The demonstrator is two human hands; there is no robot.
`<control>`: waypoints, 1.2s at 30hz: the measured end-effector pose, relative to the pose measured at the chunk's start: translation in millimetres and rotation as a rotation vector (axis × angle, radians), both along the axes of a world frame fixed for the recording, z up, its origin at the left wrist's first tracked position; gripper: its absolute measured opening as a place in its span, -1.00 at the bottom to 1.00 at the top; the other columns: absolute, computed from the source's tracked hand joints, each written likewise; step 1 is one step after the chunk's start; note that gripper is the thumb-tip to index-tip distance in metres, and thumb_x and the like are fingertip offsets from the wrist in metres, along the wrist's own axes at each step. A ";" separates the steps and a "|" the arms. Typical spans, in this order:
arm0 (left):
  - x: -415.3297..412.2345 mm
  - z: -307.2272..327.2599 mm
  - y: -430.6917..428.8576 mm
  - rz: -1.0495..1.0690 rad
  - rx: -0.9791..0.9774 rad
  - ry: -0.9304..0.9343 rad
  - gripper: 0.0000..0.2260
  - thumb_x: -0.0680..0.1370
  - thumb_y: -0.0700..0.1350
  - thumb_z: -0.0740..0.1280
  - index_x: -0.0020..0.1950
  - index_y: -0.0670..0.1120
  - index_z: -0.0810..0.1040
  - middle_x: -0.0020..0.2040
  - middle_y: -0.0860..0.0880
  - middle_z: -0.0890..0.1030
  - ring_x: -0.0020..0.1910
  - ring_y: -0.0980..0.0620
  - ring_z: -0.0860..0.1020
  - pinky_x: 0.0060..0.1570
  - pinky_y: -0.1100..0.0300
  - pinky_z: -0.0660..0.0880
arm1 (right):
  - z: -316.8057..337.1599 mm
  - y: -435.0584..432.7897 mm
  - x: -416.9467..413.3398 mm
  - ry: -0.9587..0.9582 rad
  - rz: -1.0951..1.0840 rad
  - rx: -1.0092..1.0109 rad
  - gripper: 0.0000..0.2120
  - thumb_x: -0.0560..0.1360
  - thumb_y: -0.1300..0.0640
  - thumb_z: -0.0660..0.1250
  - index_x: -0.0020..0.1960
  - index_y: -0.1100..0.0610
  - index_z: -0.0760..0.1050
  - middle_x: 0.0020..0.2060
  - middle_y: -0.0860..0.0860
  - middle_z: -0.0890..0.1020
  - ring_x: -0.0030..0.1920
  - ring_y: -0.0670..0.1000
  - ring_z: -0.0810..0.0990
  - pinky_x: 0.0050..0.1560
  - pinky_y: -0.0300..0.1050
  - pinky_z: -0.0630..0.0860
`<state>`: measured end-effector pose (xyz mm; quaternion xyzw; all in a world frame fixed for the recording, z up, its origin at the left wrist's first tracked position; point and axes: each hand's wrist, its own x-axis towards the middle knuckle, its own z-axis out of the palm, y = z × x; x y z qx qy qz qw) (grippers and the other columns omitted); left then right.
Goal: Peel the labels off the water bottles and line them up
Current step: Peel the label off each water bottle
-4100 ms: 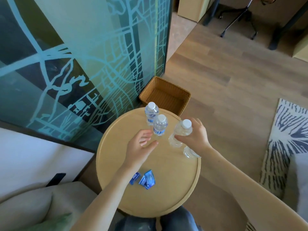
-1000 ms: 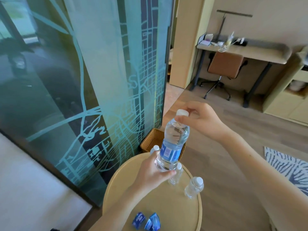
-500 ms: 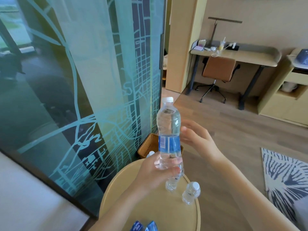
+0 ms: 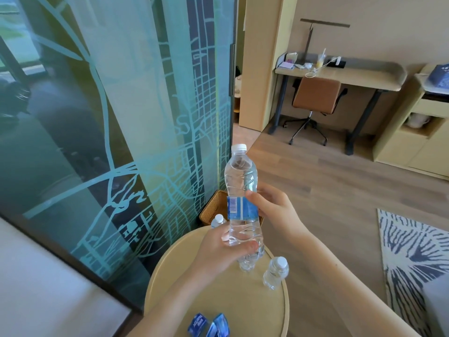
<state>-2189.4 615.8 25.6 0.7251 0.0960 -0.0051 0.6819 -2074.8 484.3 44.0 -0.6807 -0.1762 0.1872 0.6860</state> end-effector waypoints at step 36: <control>-11.3 -12.2 -1.2 -0.089 0.158 0.069 -0.61 0.40 0.12 0.53 0.19 0.12 0.60 0.05 0.17 0.72 0.05 0.25 0.66 0.14 0.12 0.59 | 6.6 -9.9 -11.2 -0.081 -0.154 0.044 -0.69 0.39 0.01 0.58 0.09 0.06 0.66 -0.04 0.01 0.76 0.00 0.03 0.75 -0.07 -0.08 0.67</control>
